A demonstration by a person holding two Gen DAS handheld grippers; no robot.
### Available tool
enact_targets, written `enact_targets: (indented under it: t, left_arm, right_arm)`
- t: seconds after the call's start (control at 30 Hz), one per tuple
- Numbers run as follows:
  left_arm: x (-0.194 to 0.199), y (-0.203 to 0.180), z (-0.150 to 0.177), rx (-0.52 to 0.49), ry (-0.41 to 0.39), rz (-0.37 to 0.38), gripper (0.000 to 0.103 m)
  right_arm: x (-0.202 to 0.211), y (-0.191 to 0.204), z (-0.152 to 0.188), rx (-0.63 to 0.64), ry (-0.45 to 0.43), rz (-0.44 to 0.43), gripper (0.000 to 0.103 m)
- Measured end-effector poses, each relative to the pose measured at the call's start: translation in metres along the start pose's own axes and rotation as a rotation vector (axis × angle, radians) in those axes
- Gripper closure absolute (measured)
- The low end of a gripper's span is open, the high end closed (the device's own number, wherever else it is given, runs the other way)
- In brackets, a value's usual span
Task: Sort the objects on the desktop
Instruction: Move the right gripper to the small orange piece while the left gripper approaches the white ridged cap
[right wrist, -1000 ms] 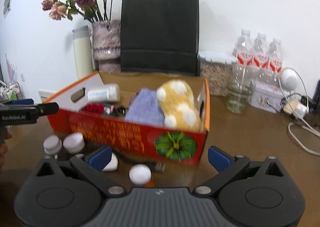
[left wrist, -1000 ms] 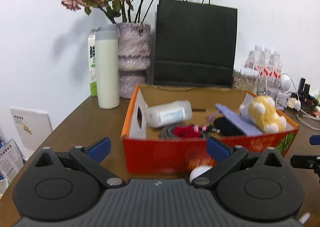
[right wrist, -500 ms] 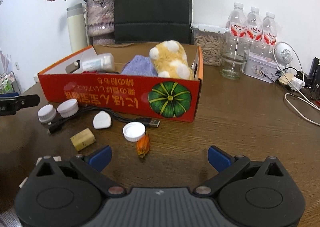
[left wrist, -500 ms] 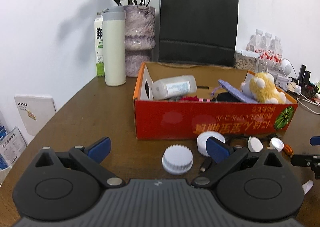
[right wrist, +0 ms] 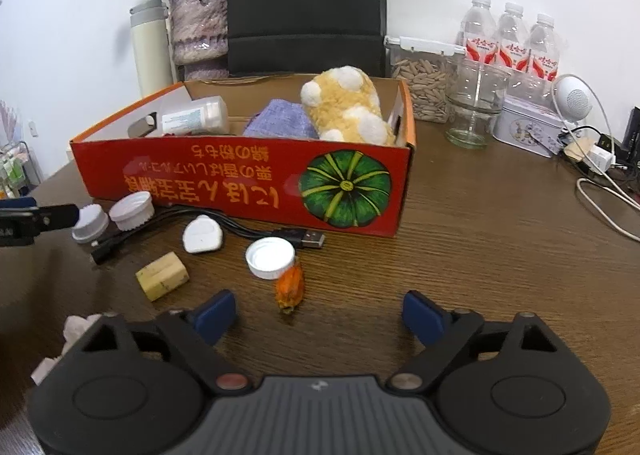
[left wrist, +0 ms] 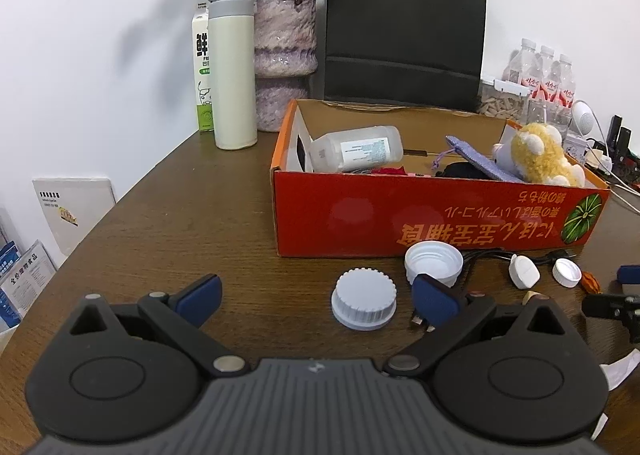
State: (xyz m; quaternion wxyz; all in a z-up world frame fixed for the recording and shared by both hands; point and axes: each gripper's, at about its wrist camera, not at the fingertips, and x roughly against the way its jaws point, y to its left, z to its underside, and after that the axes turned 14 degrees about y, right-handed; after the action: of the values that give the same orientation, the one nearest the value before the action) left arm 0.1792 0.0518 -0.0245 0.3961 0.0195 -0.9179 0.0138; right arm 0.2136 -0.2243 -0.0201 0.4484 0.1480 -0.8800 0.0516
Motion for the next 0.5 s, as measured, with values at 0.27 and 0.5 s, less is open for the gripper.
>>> enact_targets:
  t: [0.27, 0.5]
  left_arm:
    - [-0.0015, 0.0004, 0.0, -0.002, 0.005, -0.004, 0.0]
    - [-0.0019, -0.0002, 0.0007, -0.004, 0.009, -0.006, 0.0]
  right_arm:
    - [-0.0005, 0.0058, -0.0035, 0.023, -0.019, 0.0, 0.048]
    - [0.0004, 0.01, -0.0032, 0.05, -0.035, -0.001, 0.083]
